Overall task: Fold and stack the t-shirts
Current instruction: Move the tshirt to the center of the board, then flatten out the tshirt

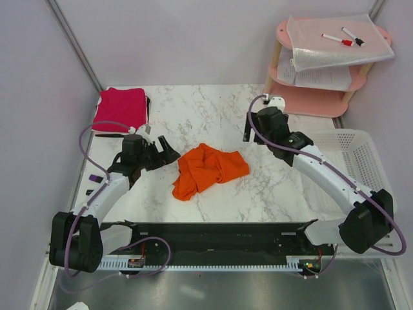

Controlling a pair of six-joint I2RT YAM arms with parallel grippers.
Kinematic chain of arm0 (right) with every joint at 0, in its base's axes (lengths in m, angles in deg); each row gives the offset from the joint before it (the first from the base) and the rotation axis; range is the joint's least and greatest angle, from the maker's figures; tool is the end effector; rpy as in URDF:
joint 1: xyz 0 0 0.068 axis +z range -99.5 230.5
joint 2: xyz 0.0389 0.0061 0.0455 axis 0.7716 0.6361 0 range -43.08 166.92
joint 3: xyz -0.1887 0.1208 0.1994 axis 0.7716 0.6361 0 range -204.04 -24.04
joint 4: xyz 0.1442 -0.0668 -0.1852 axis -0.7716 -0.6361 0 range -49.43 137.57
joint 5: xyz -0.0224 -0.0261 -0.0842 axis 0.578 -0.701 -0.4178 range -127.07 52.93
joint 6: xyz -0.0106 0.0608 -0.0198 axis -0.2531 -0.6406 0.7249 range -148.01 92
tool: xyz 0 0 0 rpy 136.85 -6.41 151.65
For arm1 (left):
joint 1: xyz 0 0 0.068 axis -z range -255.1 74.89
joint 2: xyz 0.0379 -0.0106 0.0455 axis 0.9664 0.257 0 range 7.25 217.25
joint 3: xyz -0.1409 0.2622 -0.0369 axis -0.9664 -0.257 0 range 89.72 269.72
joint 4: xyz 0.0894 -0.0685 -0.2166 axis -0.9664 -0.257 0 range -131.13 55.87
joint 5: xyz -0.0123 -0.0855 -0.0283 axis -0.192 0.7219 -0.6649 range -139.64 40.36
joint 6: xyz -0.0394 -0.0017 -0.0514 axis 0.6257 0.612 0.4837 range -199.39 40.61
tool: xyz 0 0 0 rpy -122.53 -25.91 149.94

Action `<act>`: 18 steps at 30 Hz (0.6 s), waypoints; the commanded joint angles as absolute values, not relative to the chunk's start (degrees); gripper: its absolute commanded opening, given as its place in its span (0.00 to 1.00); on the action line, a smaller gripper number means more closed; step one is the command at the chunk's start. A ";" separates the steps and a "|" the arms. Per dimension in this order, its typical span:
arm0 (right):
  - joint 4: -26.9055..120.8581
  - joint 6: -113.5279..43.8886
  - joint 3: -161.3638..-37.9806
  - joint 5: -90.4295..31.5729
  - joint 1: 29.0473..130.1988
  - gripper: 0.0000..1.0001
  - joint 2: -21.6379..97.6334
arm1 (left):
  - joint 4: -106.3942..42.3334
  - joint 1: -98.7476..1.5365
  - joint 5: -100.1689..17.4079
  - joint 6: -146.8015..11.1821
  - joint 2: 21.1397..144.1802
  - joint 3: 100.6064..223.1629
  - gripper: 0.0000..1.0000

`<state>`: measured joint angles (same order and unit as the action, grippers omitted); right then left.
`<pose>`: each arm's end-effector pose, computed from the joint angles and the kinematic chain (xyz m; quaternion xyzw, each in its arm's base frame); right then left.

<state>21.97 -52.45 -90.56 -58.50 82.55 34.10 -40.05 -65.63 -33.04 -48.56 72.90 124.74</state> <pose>0.2526 0.1364 0.3436 0.0257 0.8801 0.0640 0.4697 0.2179 -0.0510 0.2429 -0.0999 0.8805 -0.2744 0.3735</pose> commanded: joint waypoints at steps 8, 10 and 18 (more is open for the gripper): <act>21.64 -57.62 -78.53 -60.88 69.22 0.06 45.31 | -39.49 -55.95 -34.34 -51.70 78.53 131.63 1.00; 20.94 -58.93 -78.44 -61.33 66.94 0.00 47.52 | -40.11 -55.07 -34.87 -51.88 79.93 132.34 1.00; 19.62 -60.79 -78.18 -61.68 56.57 0.01 53.33 | -42.57 -50.59 -39.53 -53.63 79.15 133.57 1.00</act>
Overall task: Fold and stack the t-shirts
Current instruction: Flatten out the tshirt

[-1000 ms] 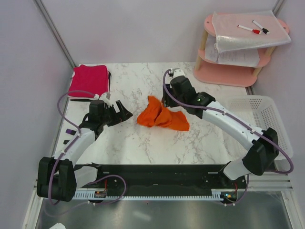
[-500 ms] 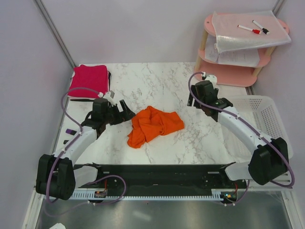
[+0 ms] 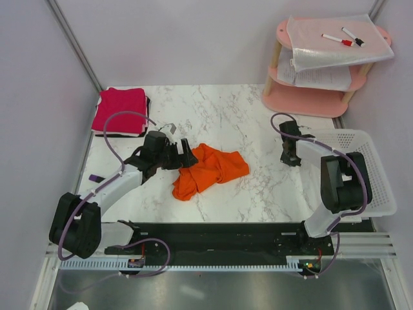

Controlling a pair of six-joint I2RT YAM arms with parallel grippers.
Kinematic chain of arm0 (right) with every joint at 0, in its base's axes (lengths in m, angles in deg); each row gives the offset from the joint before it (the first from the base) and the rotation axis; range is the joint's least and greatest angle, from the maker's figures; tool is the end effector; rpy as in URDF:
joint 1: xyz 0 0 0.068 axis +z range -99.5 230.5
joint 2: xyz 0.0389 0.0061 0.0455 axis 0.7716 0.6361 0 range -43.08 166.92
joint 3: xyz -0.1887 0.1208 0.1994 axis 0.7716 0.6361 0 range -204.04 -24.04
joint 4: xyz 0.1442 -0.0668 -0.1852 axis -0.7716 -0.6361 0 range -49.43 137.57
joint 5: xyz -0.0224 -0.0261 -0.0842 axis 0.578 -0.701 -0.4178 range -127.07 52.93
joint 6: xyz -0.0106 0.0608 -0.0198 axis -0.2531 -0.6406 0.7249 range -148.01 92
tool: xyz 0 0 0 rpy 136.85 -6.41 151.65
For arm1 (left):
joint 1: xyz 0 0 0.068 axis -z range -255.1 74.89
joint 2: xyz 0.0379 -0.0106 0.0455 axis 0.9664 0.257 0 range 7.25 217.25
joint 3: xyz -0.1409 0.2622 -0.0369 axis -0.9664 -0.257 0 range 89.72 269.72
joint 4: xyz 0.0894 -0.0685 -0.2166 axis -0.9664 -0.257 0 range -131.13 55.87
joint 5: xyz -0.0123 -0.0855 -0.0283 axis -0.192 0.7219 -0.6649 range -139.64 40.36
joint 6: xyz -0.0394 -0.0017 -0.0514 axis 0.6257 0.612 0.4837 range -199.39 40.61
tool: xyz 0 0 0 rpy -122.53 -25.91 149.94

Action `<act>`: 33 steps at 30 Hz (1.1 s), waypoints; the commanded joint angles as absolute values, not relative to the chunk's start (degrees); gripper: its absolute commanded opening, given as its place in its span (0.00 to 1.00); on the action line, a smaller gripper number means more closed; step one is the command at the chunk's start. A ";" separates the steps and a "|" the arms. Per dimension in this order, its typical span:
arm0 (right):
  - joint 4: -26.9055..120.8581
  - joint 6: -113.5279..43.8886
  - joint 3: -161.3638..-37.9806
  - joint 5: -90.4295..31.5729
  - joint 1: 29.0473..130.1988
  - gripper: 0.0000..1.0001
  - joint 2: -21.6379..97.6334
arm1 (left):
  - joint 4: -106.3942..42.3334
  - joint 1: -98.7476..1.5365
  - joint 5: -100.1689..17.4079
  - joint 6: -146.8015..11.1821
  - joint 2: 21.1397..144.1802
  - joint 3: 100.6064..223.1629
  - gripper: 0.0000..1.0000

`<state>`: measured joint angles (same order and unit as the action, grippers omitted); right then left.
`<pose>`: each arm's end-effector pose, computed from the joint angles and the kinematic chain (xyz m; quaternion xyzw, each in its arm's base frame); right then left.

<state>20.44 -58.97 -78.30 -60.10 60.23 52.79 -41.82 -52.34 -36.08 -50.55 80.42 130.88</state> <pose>0.3017 0.0317 0.1861 0.2136 0.9398 -0.1211 0.2377 0.2296 -0.1092 0.2452 0.0025 0.9002 -0.2799 0.3336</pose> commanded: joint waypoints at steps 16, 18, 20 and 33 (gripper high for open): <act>24.71 -55.61 -74.85 -50.35 51.99 0.15 45.78 | -42.31 -43.65 -42.52 -53.99 89.68 138.92 0.86; 25.69 -55.08 -74.58 -47.89 51.99 0.21 44.90 | -42.57 -43.20 -42.78 -54.34 92.66 140.07 0.63; 25.77 -54.20 -74.66 -47.09 51.99 0.25 43.84 | -43.45 -42.94 -43.22 -54.25 93.91 141.83 0.30; 27.27 -52.97 -74.23 -43.14 51.90 0.47 42.43 | -59.70 -45.13 -65.27 -59.43 90.04 160.87 0.02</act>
